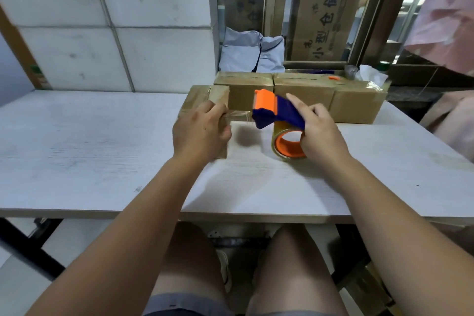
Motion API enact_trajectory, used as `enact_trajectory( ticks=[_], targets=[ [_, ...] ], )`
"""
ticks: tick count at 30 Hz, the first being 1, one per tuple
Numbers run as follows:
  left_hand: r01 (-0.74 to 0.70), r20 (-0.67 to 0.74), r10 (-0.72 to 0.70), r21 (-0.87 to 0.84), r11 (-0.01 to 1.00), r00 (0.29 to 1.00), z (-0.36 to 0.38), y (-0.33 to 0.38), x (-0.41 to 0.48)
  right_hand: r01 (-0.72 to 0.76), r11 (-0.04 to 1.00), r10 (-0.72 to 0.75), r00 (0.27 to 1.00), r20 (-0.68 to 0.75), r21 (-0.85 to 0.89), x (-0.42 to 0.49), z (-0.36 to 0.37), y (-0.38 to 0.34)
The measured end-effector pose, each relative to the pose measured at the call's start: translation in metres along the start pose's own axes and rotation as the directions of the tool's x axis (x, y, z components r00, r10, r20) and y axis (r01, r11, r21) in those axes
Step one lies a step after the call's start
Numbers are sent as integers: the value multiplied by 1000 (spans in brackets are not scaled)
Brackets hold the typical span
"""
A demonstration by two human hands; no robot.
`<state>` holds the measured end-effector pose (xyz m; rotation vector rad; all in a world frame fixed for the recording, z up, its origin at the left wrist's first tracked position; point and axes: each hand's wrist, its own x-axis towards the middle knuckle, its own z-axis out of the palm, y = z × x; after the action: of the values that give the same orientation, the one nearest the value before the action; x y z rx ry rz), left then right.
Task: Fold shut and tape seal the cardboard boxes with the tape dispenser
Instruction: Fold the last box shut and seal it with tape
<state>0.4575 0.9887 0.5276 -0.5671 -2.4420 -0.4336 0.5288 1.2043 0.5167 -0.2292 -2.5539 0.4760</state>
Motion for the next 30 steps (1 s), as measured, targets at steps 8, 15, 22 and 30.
enact_trajectory(
  ticks=[8,15,22,30],
  targets=[
    [-44,27,43,52,998,999,3,-4,2,92,981,-75,992,102,-171,1,0,-9],
    [-179,90,168,131,975,982,4,-3,2,165,936,-117,979,169,-310,11,-9,-17],
    [-192,150,159,232,954,976,14,11,-3,239,872,-138,958,253,-427,24,-22,-36],
    [-190,-60,201,150,970,978,27,3,-4,282,857,-133,929,344,-431,35,-27,-47]
  ],
)
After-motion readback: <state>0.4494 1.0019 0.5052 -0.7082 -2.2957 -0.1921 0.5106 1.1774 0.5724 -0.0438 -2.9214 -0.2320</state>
